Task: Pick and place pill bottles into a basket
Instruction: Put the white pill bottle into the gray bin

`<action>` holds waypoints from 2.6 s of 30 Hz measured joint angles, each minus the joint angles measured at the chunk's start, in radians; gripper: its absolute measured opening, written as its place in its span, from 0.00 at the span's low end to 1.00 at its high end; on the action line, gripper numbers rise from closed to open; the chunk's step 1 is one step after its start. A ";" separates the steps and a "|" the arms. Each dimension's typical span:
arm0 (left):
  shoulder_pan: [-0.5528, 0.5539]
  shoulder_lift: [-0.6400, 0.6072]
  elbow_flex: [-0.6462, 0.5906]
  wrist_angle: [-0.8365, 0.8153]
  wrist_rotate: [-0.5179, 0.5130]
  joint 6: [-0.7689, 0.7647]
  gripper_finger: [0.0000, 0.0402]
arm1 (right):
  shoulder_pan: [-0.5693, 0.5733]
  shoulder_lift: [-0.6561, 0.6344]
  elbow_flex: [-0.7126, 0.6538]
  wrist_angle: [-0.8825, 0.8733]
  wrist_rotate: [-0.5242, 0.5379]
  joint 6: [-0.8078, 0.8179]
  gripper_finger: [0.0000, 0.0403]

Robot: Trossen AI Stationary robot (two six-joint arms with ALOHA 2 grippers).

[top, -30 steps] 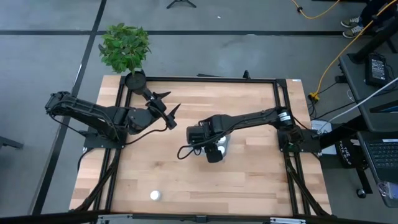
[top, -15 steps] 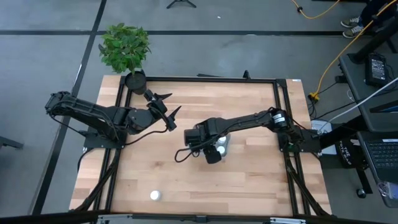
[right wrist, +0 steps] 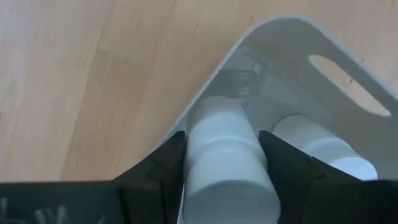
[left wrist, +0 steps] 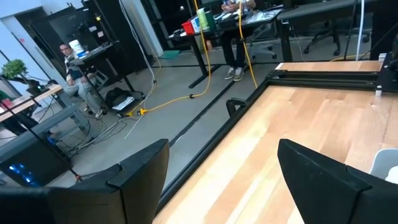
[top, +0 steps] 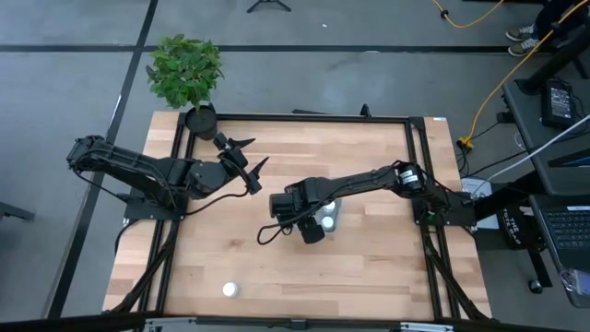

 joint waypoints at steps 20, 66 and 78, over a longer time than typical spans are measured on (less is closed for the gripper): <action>0.000 0.000 0.000 0.001 -0.002 -0.033 0.73 | -0.029 0.028 0.000 0.049 0.009 -0.054 0.42; 0.000 0.000 0.000 0.000 -0.002 -0.040 0.73 | -0.031 0.096 0.052 -0.050 0.009 -0.045 0.75; 0.000 -0.020 0.000 0.019 -0.003 0.005 0.73 | -0.024 0.093 0.352 -0.203 0.117 -0.030 0.71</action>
